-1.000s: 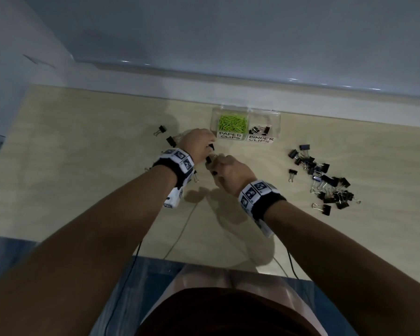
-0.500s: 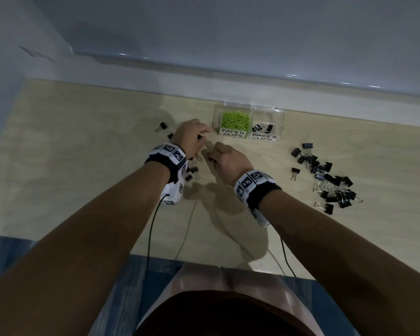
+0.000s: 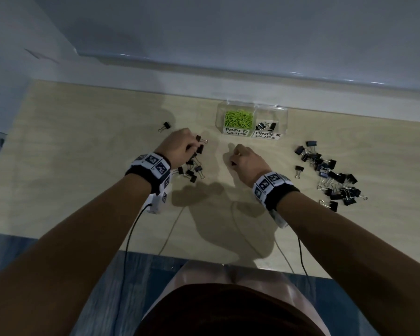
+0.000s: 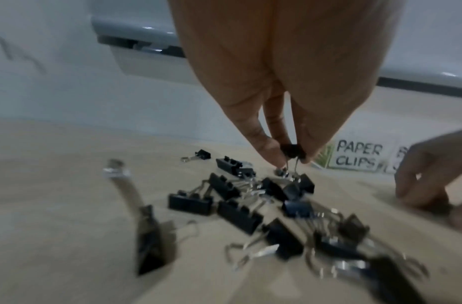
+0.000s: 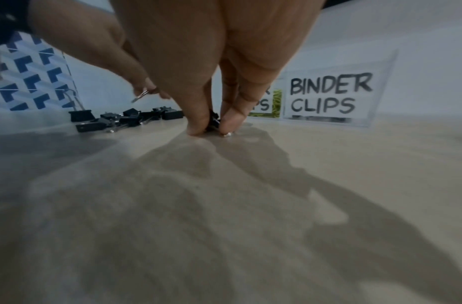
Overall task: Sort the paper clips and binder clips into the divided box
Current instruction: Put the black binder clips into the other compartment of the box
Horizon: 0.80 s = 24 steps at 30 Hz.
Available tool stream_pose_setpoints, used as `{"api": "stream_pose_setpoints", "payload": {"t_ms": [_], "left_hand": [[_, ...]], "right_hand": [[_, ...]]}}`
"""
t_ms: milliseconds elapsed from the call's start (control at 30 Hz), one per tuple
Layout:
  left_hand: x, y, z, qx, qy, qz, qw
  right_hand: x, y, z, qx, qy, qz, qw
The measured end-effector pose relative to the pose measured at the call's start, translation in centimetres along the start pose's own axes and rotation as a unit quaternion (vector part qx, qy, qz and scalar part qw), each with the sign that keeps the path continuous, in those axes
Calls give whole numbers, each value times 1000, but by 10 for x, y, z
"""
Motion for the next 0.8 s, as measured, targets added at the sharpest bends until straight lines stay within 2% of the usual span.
{"api": "stream_pose_setpoints", "payload": {"t_ms": [133,333,533,633,800], "left_hand": [[-9,29,16,20,-45,62,997],[-6,35,12,20,-62,43,997],[-3,35,9,33,-64,58,996],[0,24,-10,-3,-40,50,998],[36,-13,-79,-118,21,-21,993]], "right_hand": [[-8,3,-14,20,27,-18,999],[-16,8,-29,47,65,-12,997],[-32,0,-42,103,73,-14,992],[-48,-28,-57,177,74,-87,978],[-65,-100,-101,280,105,-255,919]]}}
Point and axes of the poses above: each hand's wrist, its own x-axis towards the middle knuckle, its own y-axis out of the palm, z = x × y, the point moved 9 cm from there along x, towards the middle knuckle, and after that the axes turned 13 degrees about z, right-handed, at the moved point
